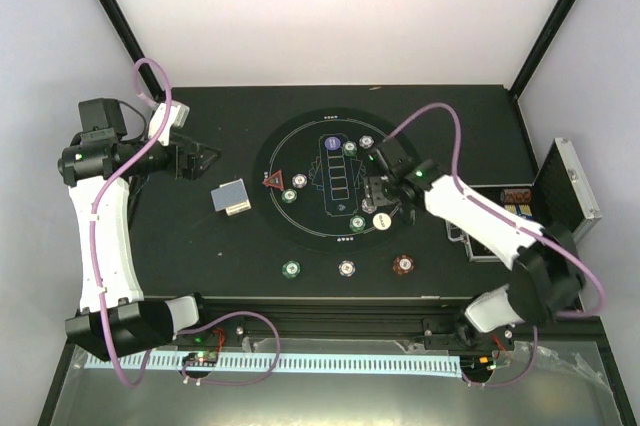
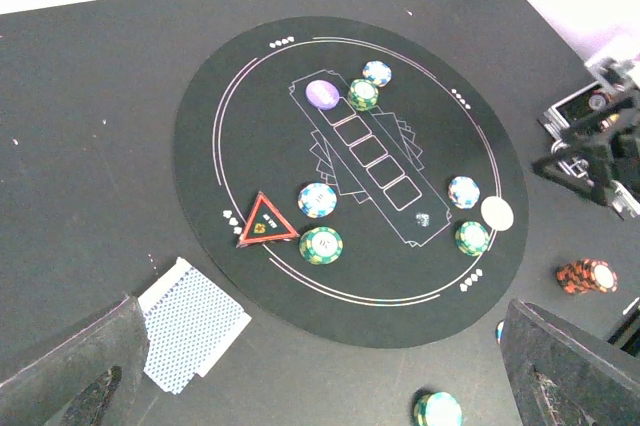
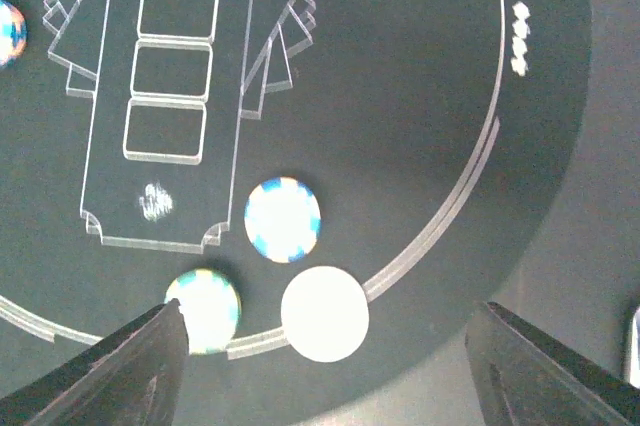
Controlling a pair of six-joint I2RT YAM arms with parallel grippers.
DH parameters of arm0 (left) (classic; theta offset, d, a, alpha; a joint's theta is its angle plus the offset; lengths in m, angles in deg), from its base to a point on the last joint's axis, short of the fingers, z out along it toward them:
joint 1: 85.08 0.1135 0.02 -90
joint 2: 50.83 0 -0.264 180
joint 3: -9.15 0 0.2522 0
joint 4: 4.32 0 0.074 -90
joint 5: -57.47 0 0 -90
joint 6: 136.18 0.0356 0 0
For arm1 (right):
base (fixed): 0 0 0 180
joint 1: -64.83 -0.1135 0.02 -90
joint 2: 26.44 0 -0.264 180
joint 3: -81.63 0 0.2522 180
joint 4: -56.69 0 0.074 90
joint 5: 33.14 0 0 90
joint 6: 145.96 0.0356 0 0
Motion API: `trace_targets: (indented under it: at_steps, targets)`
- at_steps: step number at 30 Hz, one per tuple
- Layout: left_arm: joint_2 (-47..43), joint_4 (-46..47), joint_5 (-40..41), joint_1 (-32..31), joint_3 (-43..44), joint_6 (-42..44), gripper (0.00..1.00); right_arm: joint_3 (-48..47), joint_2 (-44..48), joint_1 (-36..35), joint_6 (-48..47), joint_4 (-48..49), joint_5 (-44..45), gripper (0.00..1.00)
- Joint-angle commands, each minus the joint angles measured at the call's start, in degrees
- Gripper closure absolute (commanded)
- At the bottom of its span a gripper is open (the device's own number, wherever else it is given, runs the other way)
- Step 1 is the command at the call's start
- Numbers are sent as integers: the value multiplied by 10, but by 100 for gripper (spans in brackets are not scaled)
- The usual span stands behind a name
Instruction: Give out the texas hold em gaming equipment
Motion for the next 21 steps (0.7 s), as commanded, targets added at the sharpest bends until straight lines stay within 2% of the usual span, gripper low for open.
trace_targets:
  at_steps: [1, 8, 13, 21]
  targets:
    - [0, -12, -16, 5, 21, 4, 1, 88, 86, -17, 76, -64, 10, 20]
    - [1, -9, -25, 5, 18, 1, 1, 196, 209, -39, 138, -96, -14, 18]
    - [-1, -9, -27, 5, 17, 0, 1, 199, 200, -62, 174, -109, -19, 18]
    - [-1, -7, -25, 5, 12, 1, 1, 280, 208, -67, 209, -59, -44, 26]
